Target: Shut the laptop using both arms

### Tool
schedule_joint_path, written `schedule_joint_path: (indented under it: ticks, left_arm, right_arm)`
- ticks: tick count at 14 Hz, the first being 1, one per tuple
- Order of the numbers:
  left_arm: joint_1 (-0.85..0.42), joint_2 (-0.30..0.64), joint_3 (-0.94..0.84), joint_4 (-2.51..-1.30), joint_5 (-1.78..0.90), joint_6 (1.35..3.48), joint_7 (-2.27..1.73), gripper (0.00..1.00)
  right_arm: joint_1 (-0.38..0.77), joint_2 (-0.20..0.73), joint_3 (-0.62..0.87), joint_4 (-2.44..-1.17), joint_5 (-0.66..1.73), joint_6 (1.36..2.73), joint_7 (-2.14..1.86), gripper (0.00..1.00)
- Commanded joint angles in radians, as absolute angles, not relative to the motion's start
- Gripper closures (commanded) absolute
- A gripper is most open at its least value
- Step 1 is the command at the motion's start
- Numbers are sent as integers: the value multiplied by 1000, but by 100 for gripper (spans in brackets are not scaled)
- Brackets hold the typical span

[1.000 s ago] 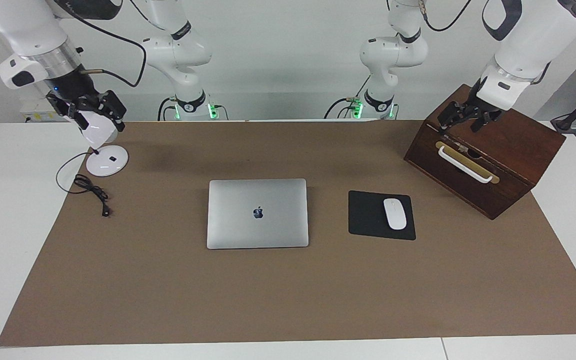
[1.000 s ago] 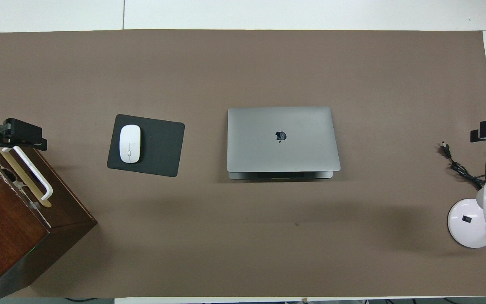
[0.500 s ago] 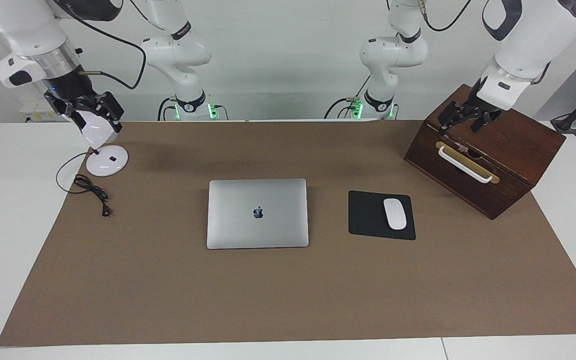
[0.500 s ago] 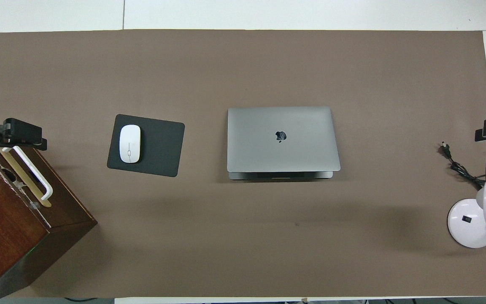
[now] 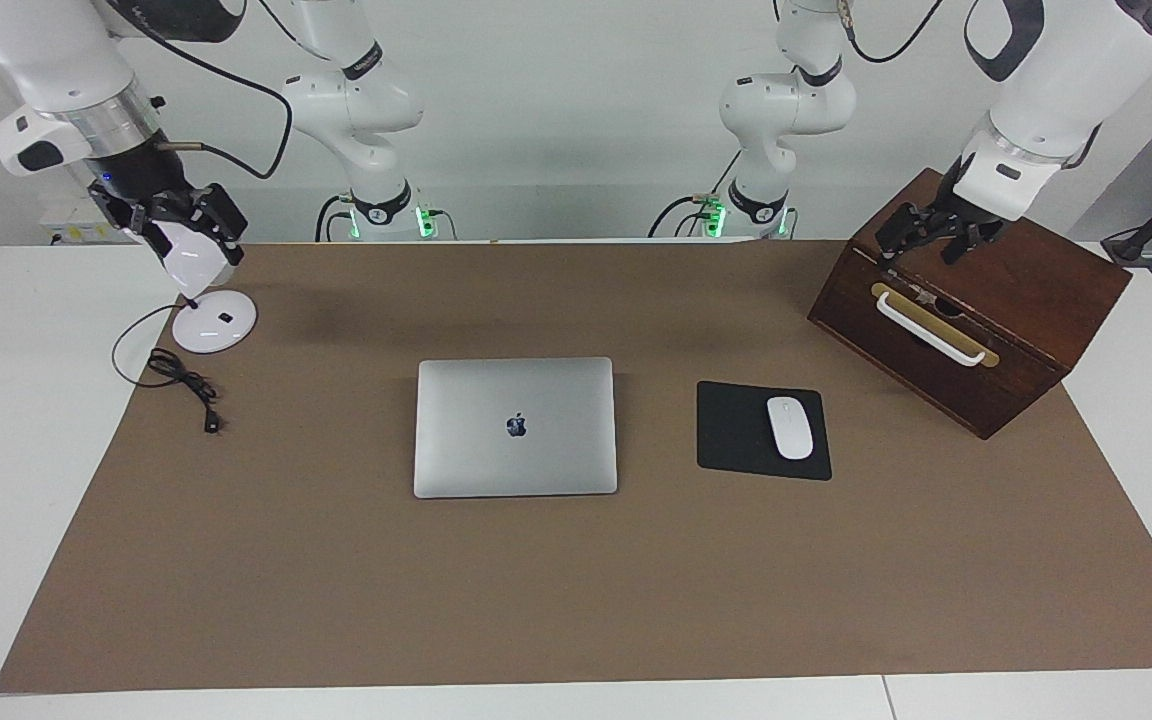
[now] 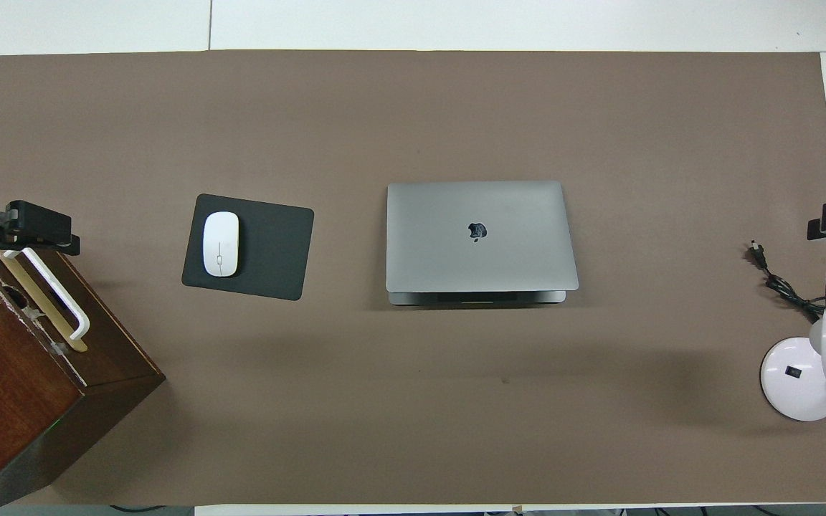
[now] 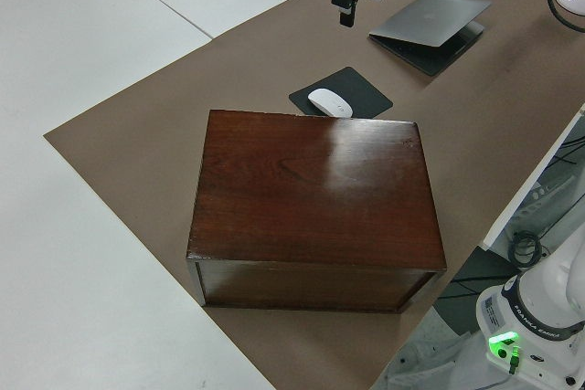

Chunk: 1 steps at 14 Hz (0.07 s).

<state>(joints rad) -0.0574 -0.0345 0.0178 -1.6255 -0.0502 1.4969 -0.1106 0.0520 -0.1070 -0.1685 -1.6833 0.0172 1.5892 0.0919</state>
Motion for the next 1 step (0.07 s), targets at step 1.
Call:
schedule_joint_path:
  ticks: [1]
  left_arm:
    - [-46,-20,9,-1597,-37,1489,-101,0]
  right_arm:
    - [49,-123,-167,-1706,-2,1611,112,0]
